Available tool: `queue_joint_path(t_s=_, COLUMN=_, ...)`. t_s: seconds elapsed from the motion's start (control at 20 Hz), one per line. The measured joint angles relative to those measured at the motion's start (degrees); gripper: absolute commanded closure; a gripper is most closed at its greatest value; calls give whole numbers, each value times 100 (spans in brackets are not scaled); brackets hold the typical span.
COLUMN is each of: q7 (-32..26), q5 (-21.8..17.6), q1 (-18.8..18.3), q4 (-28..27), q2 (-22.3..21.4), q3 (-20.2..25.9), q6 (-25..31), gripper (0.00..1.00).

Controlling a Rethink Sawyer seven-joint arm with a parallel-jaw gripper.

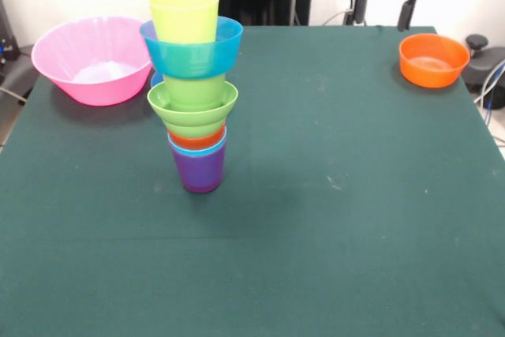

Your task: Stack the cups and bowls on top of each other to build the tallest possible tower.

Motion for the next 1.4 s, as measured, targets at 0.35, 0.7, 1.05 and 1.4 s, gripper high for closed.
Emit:
queue_joint_path(t_s=0.35, q7=287, q5=17, q1=569, q4=89, q2=39, q3=-334, q6=-186, gripper=0)
queue_joint_path(t_s=0.7, q7=517, q5=63, q1=977, q4=228, q2=323, q3=-636, q6=-824, gripper=0)
queue_joint_path(t_s=1.05, q7=532, q5=76, q1=1242, q4=545, q2=638, q3=-972, q6=-1650, gripper=0)
queue_joint_path(t_s=1.4, q7=533, q5=89, q1=1368, q4=865, q2=993, q3=-1249, q6=-2274, gripper=0)
